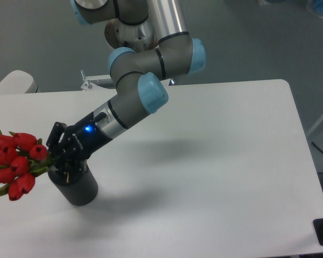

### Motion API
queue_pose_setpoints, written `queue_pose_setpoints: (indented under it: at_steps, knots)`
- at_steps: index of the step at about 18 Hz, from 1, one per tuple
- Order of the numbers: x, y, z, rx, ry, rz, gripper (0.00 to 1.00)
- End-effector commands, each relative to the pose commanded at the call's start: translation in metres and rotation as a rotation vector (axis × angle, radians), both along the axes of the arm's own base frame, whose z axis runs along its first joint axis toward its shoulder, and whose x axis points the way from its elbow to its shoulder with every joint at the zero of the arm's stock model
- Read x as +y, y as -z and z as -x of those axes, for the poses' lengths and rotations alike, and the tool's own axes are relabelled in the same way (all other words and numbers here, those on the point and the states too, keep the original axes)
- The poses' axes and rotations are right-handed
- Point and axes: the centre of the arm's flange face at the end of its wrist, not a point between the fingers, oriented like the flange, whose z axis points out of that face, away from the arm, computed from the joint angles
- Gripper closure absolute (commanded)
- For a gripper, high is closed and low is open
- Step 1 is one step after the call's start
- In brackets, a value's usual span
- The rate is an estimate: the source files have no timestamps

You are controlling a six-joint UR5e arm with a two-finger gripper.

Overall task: Insert the flowers into the vase
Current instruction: 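Lower the tulip stems into the black vase opening, then open the gripper to release the tulips in the vase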

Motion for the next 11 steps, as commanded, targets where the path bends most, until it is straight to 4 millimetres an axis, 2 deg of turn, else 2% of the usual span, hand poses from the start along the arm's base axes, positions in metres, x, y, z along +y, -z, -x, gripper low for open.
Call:
queue_pose_setpoints:
  at_steps: [2, 3, 6, 11]
  knots:
    - [-0.001, 0.005, 0.003, -0.003, -0.003, 0.004, 0.86]
    - [-0.001, 0.007, 0.003, 0.003, 0.003, -0.001, 0.80]
    - [-0.004, 0.016, 0.004, 0.012, 0.013, -0.006, 0.72]
    - [-0.018, 0.023, 0.020, 0.021, -0.008, -0.018, 0.46]
